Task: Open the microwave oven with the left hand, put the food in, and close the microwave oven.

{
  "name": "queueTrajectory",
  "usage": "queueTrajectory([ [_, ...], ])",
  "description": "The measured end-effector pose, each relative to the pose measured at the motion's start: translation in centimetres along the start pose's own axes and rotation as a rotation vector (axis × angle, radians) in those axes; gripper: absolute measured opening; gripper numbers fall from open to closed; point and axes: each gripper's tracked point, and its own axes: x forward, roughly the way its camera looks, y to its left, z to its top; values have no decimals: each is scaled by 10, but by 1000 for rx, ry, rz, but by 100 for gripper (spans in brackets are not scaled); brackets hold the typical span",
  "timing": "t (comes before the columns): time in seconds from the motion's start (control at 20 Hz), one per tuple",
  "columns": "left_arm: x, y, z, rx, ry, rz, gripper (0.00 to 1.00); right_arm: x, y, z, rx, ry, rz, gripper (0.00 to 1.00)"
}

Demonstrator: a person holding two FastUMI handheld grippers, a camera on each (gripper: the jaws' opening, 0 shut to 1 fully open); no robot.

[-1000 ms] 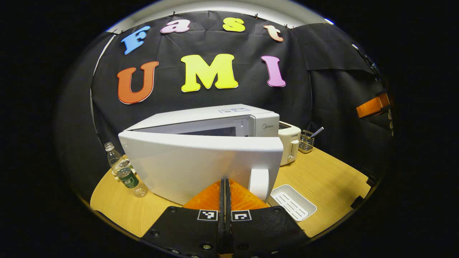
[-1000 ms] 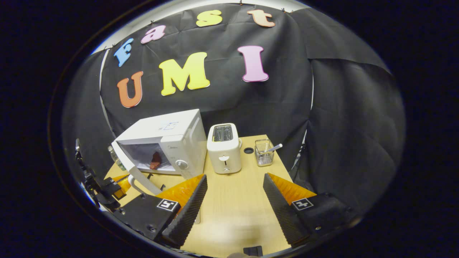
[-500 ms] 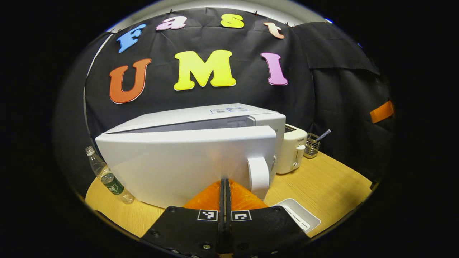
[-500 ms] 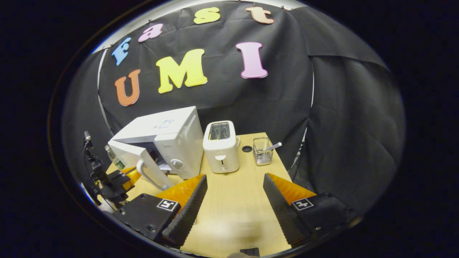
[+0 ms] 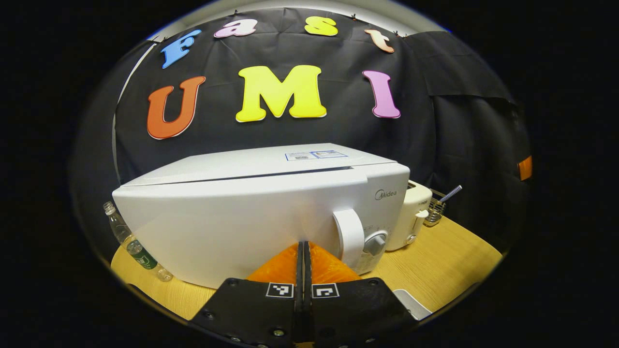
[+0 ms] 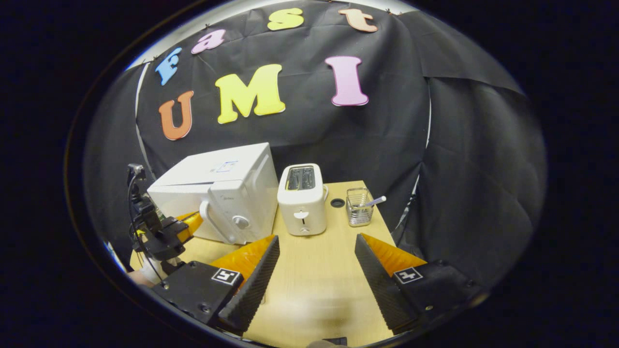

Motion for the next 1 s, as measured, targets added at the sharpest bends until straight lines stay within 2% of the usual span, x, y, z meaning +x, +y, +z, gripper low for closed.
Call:
queueTrajectory([
  [0.1, -1, -2, -1, 17, -4, 0, 0, 1, -2, 0, 4, 2, -2, 90],
  [0.15, -1, -2, -1, 24, -2, 2, 0, 1, -3, 0, 6, 5, -3, 100],
  [0.3, 3, -3, 1, 22, -9, 14, 0, 2, -3, -2, 13, 7, 1, 100],
  [0.35, 9, -3, 3, 20, -17, 18, 0, 1, -2, -2, 15, 7, 5, 90],
  [0.4, 14, -6, -3, 0, 22, 19, 0, 1, -1, -2, 19, 8, 10, 100],
  [0.55, 11, -15, -3, 6, 15, 13, 0, -1, -2, -3, 20, 5, 18, 100],
  [0.6, 11, -14, -2, 7, 12, 14, 0, -1, -1, -4, 19, 5, 21, 90],
  [0.65, 9, -15, 0, 5, 10, 11, 0, -3, -2, -3, 21, 2, 22, 90],
  [0.7, 7, -13, 0, 8, 11, 18, 0, -5, -3, -3, 22, -1, 24, 100],
  [0.8, 0, -9, 2, 23, 11, 43, 0, -7, -3, -5, 22, -2, 31, 100],
  [0.85, -4, -8, -1, 25, 17, 50, 0, -8, -4, -5, 23, -3, 34, 89],
  [0.9, -12, -5, -2, 28, 25, 66, 0, -9, -3, -6, 23, -6, 40, 90],
  [0.95, -21, -2, -2, 33, 26, 78, 0, -10, -2, -6, 22, -10, 49, 100],
  [1.0, -33, 2, -2, 40, 24, 94, 0, -11, 0, -7, 21, -13, 57, 100],
])
